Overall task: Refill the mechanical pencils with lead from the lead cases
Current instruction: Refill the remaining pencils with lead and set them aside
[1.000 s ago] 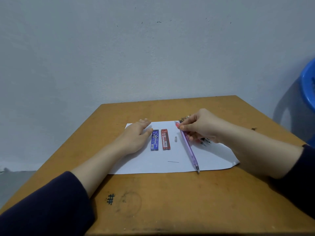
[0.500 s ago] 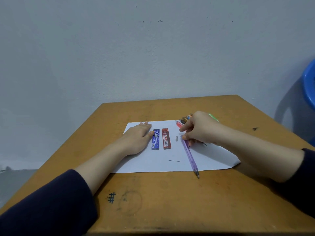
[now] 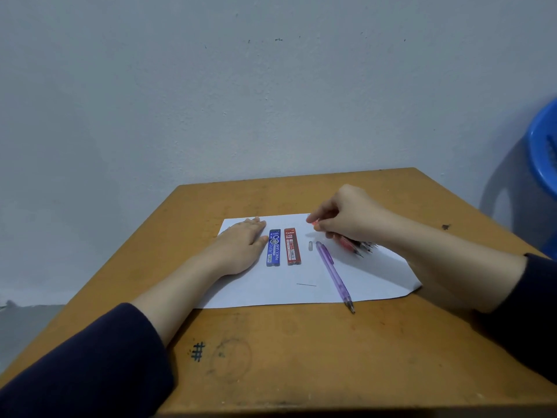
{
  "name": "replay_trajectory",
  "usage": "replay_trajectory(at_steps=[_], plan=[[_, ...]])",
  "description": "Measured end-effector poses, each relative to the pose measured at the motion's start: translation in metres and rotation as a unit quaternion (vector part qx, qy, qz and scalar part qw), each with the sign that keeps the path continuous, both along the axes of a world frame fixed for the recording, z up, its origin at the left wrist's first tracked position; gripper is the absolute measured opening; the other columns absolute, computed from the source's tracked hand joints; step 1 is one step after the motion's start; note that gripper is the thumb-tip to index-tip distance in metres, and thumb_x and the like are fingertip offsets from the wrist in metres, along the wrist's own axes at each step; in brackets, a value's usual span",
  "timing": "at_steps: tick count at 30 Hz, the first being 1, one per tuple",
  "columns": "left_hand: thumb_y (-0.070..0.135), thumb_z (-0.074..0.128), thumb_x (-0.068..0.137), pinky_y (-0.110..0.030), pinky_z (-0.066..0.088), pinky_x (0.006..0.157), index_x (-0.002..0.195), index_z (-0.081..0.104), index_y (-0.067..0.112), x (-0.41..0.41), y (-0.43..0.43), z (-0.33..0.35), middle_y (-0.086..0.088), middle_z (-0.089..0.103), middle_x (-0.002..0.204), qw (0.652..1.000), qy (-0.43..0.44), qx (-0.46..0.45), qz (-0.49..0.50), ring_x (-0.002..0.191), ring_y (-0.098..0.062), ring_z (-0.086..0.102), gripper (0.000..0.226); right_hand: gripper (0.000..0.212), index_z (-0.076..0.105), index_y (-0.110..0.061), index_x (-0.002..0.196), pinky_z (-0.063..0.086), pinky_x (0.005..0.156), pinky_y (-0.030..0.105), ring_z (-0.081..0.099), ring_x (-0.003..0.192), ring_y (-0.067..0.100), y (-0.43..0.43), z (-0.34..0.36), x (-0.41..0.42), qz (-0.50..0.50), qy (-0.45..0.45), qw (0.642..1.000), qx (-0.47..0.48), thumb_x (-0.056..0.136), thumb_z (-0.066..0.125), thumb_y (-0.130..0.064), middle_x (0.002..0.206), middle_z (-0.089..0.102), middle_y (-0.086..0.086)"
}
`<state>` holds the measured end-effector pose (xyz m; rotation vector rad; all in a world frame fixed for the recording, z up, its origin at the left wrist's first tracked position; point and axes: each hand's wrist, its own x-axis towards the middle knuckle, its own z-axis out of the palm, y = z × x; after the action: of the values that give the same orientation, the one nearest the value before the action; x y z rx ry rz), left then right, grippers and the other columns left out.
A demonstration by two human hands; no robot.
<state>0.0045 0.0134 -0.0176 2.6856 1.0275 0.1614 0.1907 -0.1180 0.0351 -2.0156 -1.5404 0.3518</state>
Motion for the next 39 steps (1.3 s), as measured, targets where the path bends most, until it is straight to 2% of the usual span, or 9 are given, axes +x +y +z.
replay_trajectory(at_steps=[9, 12, 15, 21, 24, 29, 31, 34, 39], plan=[[0.029, 0.034, 0.102, -0.037, 0.015, 0.119, 0.148, 0.031, 0.012, -0.004, 0.022, -0.008, -0.005, 0.022, 0.158, 0.997, -0.036, 0.013, 0.070, 0.146, -0.019, 0.018, 0.049, 0.062, 0.056, -0.024, 0.131, 0.037, 0.077, 0.018, 0.052, 0.109, 0.009, 0.024, 0.014, -0.031, 0.126, -0.095, 0.985, -0.063, 0.076, 0.073, -0.047, 0.125, 0.059, -0.009], [0.028, 0.033, 0.102, -0.038, 0.015, 0.119, 0.147, 0.032, 0.010, -0.004, 0.020, -0.008, -0.007, 0.022, 0.157, 0.997, -0.042, 0.011, 0.070, 0.146, -0.022, 0.019, 0.048, 0.072, 0.052, -0.020, 0.128, 0.038, 0.068, 0.020, 0.050, 0.103, 0.018, 0.033, 0.013, -0.042, 0.149, -0.143, 0.967, -0.148, 0.070, 0.076, -0.055, 0.106, 0.059, -0.010], [0.028, 0.032, 0.102, -0.040, 0.016, 0.118, 0.148, 0.031, 0.011, -0.004, 0.018, -0.007, -0.007, 0.022, 0.158, 0.997, -0.036, 0.015, 0.072, 0.146, -0.023, 0.018, 0.048, 0.093, 0.046, -0.005, 0.136, 0.049, 0.080, 0.029, 0.056, 0.107, 0.022, 0.039, 0.009, -0.049, 0.143, -0.186, 0.953, -0.193, 0.065, 0.079, -0.056, 0.126, 0.059, 0.003], [0.028, 0.031, 0.103, -0.039, 0.015, 0.118, 0.148, 0.029, 0.011, -0.004, 0.016, -0.005, -0.007, 0.020, 0.158, 0.997, -0.029, 0.020, 0.068, 0.146, -0.022, 0.017, 0.049, 0.095, 0.038, -0.006, 0.143, 0.038, 0.054, 0.012, 0.049, 0.099, 0.012, 0.040, 0.012, -0.057, 0.140, -0.158, 0.962, -0.172, 0.067, 0.082, -0.043, 0.139, 0.050, 0.000], [0.028, 0.031, 0.103, -0.039, 0.016, 0.118, 0.148, 0.029, 0.010, -0.004, 0.016, -0.005, -0.007, 0.021, 0.158, 0.997, -0.029, 0.024, 0.066, 0.146, -0.022, 0.018, 0.049, 0.087, 0.052, 0.000, 0.129, 0.051, 0.078, 0.028, 0.059, 0.105, 0.024, 0.041, 0.011, -0.058, 0.133, -0.148, 0.970, -0.143, 0.060, 0.086, -0.042, 0.125, 0.060, 0.009], [0.026, 0.034, 0.102, -0.041, 0.023, 0.115, 0.143, 0.039, 0.011, -0.006, 0.009, -0.001, -0.008, 0.034, 0.153, 0.995, -0.059, 0.030, 0.077, 0.141, -0.024, 0.029, 0.044, 0.046, 0.046, -0.018, 0.066, 0.030, 0.051, 0.019, 0.040, 0.060, 0.006, 0.035, 0.011, -0.056, 0.115, -0.098, 0.987, -0.056, 0.060, 0.088, -0.035, 0.069, 0.043, -0.007], [0.026, 0.036, 0.102, -0.038, 0.031, 0.110, 0.140, 0.044, 0.013, -0.006, 0.002, 0.004, -0.007, 0.046, 0.145, 0.990, -0.115, 0.033, 0.078, 0.134, -0.024, 0.039, 0.042, 0.039, 0.056, -0.020, 0.079, 0.041, 0.065, 0.019, 0.046, 0.071, 0.003, 0.031, 0.012, -0.053, 0.108, -0.083, 0.990, -0.024, 0.061, 0.087, -0.036, 0.082, 0.047, -0.008], [0.027, 0.038, 0.102, -0.031, 0.035, 0.105, 0.139, 0.047, 0.016, -0.004, -0.011, 0.011, -0.001, 0.050, 0.141, 0.972, -0.227, 0.019, 0.061, 0.132, -0.017, 0.043, 0.040, 0.094, 0.044, 0.000, 0.137, 0.045, 0.094, 0.028, 0.051, 0.100, 0.011, 0.023, 0.015, -0.049, 0.113, -0.077, 0.991, 0.017, 0.061, 0.088, -0.035, 0.125, 0.046, 0.005], [0.023, 0.051, 0.098, -0.033, 0.050, 0.090, 0.117, 0.064, 0.019, 0.003, -0.037, 0.024, 0.006, 0.071, 0.100, 0.897, -0.434, -0.086, 0.023, 0.099, -0.006, 0.065, 0.024, 0.108, 0.037, -0.010, 0.144, 0.045, 0.096, 0.021, 0.052, 0.097, 0.002, 0.012, 0.012, -0.042, 0.110, -0.022, 0.990, 0.087, 0.054, 0.091, -0.035, 0.121, 0.038, -0.008]])
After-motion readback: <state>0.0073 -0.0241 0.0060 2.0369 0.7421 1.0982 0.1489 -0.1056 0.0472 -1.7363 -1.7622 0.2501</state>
